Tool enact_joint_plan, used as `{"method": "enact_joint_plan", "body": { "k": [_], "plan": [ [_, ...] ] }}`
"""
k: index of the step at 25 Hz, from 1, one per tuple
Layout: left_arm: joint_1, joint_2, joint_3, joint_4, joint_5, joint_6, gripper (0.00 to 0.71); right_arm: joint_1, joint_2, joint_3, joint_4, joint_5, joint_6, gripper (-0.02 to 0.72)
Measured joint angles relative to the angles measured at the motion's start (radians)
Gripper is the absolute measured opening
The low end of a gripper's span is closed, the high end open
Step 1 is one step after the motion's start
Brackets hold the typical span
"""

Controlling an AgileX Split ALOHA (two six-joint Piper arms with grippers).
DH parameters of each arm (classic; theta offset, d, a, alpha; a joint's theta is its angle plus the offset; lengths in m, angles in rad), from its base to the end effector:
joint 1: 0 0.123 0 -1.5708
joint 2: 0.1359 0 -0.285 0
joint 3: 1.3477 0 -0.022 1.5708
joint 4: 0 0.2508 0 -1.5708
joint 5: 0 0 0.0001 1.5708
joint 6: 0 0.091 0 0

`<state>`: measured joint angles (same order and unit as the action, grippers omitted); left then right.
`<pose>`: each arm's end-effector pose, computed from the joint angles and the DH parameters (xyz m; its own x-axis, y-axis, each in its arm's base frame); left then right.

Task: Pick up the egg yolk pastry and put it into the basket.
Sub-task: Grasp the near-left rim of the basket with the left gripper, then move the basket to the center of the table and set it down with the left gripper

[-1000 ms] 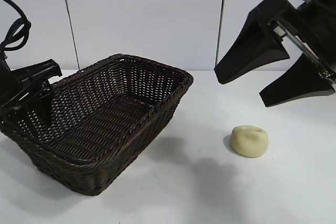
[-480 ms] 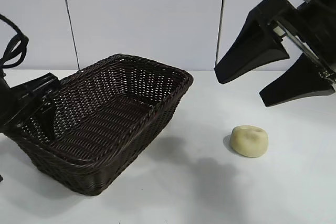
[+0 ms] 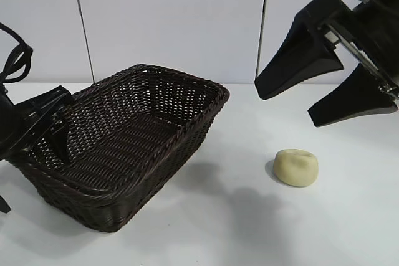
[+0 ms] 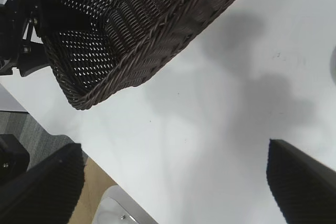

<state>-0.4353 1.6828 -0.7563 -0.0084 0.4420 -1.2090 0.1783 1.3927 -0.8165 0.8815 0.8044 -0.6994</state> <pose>0.2535 -0.1182 0.1401 -0.6978 -0.7099 -0.0958 -0.6685 0.6934 -0.2690 0.2427 0.0952 0.2429 -0.8647 -0.1557 -0.4776 -0.4086 0.7710 0.4885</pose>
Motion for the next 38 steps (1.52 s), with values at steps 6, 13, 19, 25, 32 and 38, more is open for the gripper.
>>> {"method": "enact_joint_plan", "body": {
  "k": [6,13,19,25,32,38],
  "plan": [
    [0.000,0.000,-0.021,-0.009,-0.006,0.047,0.526,0.000,0.000,0.000,0.000,0.001,0.000,0.675],
    [0.001,0.000,-0.025,-0.023,0.016,0.036,0.115,0.000,0.000,0.000,-0.001,0.001,0.000,0.675],
    [0.000,0.000,-0.030,-0.024,0.031,0.048,0.101,0.000,0.000,0.000,-0.001,0.001,0.000,0.675],
    [0.000,0.000,-0.090,-0.019,0.097,0.055,0.101,0.000,0.000,0.000,-0.002,0.001,0.000,0.675],
    [0.074,0.006,-0.205,-0.023,0.195,0.182,0.101,0.000,0.000,0.000,-0.002,0.001,0.000,0.675],
    [0.190,0.010,-0.276,-0.201,0.261,0.546,0.101,0.000,0.000,0.000,-0.006,0.001,0.000,0.675]
  ]
}}
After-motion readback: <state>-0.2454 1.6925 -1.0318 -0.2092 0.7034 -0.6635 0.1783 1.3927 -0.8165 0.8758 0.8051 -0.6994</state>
